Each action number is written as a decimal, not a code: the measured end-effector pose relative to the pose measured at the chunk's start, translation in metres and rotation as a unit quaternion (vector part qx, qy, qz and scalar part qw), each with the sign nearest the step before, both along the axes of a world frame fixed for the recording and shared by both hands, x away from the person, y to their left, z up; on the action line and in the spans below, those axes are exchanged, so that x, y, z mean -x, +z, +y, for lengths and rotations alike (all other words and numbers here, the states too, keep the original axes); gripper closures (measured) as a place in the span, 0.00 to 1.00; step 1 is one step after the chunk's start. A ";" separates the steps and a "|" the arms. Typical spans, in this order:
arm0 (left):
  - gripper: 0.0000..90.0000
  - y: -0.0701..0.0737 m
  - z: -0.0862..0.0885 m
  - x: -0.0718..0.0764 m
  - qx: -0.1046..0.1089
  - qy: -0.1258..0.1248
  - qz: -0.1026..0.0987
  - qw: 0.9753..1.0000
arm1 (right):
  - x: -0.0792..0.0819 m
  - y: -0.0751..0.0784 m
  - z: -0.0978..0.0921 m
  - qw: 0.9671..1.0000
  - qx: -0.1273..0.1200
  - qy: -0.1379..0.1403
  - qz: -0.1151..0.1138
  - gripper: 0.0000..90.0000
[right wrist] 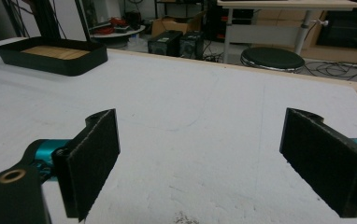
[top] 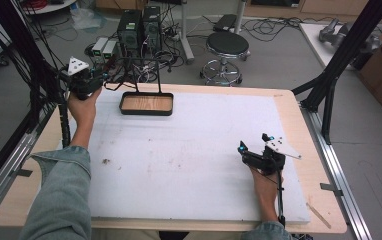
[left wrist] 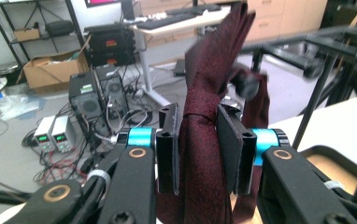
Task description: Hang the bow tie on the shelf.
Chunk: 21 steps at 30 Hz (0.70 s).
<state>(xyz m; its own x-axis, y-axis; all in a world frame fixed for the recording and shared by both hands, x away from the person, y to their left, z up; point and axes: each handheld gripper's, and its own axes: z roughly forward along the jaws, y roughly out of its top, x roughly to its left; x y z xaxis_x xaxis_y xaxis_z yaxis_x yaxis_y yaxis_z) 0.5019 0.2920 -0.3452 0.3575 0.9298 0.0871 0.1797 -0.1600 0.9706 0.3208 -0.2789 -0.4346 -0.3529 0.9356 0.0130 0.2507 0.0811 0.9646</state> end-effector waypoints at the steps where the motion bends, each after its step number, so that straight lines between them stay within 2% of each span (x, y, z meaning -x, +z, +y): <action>1: 0.77 -0.002 0.000 0.000 0.001 0.001 0.002 1.000 | 0.000 0.000 0.000 1.000 0.000 0.000 0.000 0.13; 6: 0.76 -0.010 0.002 -0.003 0.006 -0.009 0.028 1.000 | 0.000 0.000 0.000 1.000 0.001 0.000 0.000 0.13; 13: 0.76 -0.011 0.001 -0.004 0.001 -0.008 0.030 1.000 | 0.000 0.000 0.000 1.000 0.001 -0.001 0.000 0.13; 21: 0.69 -0.007 0.009 0.001 0.008 -0.016 0.031 0.999 | 0.000 0.000 0.000 1.000 0.000 0.000 0.000 0.13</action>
